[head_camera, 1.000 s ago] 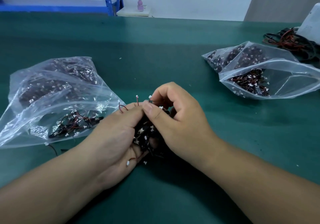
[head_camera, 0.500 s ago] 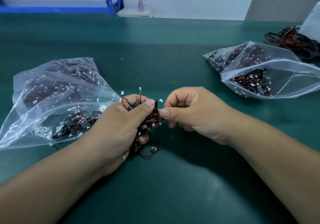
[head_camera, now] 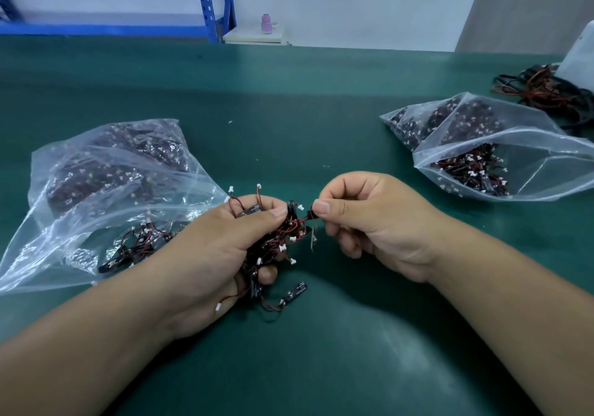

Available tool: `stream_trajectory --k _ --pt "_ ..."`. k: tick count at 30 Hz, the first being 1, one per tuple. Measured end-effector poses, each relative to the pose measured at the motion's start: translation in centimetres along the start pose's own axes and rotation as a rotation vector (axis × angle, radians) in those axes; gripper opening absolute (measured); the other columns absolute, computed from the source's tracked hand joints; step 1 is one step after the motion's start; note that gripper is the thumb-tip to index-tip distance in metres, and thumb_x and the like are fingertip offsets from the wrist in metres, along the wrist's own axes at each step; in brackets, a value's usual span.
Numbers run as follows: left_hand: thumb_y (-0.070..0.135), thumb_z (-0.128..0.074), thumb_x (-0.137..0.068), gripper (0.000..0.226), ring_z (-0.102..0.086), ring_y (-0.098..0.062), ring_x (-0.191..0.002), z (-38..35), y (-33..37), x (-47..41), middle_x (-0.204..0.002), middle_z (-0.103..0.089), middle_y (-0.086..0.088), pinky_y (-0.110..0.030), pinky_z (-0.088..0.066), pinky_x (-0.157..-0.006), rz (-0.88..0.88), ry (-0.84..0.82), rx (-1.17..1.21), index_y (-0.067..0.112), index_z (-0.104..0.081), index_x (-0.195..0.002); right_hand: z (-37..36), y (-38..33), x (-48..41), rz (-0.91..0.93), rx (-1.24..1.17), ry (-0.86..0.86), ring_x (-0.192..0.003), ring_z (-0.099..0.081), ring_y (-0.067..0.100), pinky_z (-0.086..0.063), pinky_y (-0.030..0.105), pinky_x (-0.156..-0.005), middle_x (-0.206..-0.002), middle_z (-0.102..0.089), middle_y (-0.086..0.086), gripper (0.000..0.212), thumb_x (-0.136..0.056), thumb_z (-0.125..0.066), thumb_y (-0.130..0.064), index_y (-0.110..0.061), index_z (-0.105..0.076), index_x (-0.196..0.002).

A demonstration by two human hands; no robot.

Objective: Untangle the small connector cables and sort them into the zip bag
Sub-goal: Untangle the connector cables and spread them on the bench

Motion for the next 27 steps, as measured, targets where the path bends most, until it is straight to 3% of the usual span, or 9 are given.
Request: stream_trajectory --k 5,13,18,23,27 --pt "0.023 -0.072 -0.078 0.014 -0.053 -0.011 -0.055 0.1 0.0 -0.2 -0.081 -0.064 -0.007 -0.022 -0.038 -0.040 0.022 -0.019 0.026 0.017 -0.072 -0.091 0.6 0.1 -0.3 -0.048 -0.092 -0.001 -0.039 -0.045 0.013 -0.035 0.021 -0.039 -0.055 -0.056 0.004 0.015 -0.065 -0.077 -0.030 -0.020 -0.067 -0.064" --pt "0.019 -0.072 -0.069 0.020 -0.050 -0.013 -0.054 0.4 -0.1 -0.4 -0.078 -0.064 -0.009 -0.023 -0.038 -0.039 0.036 0.000 0.037 0.016 -0.073 -0.089 1.8 -0.1 -0.7 -0.032 -0.183 0.060 -0.039 -0.042 0.014 -0.035 0.021 -0.040 -0.055 -0.052 0.005 0.022 -0.066 -0.077 -0.031 -0.016 -0.061 -0.065" --pt "0.017 -0.072 -0.066 0.020 -0.046 -0.012 -0.050 0.4 0.0 -0.2 -0.070 -0.059 -0.007 -0.022 -0.033 -0.036 0.030 0.035 0.041 0.015 -0.073 -0.085 2.4 0.1 -0.8 -0.044 -0.103 0.039 -0.039 -0.043 0.014 -0.034 0.022 -0.039 -0.055 -0.053 0.006 0.021 -0.070 -0.076 -0.031 -0.016 -0.061 -0.065" --pt "0.011 -0.064 -0.080 0.003 -0.041 -0.012 -0.047 0.9 0.0 -0.3 -0.066 -0.053 -0.005 -0.018 -0.028 -0.036 0.044 0.064 0.102 0.014 -0.064 -0.081 4.3 -0.3 -0.9 -0.024 -0.067 0.109 -0.041 -0.045 0.015 -0.032 0.021 -0.039 -0.057 -0.053 0.007 0.021 -0.071 -0.072 -0.030 -0.015 -0.058 -0.068" --pt "0.018 -0.070 -0.071 0.010 -0.045 -0.013 -0.048 1.3 -0.3 -0.7 -0.072 -0.059 -0.007 -0.020 -0.030 -0.036 0.014 0.056 0.120 0.016 -0.067 -0.081 4.6 -0.1 -1.0 -0.031 -0.039 0.128 -0.041 -0.046 0.016 -0.029 0.021 -0.040 -0.055 -0.053 0.006 0.019 -0.076 -0.070 -0.028 -0.016 -0.057 -0.067"
Point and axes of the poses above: each hand's wrist, its own x-axis away from the middle knuckle, its own z-axis out of the back of the hand, y = z × x, the point moved 5 cm from there along -x, towards the middle knuckle
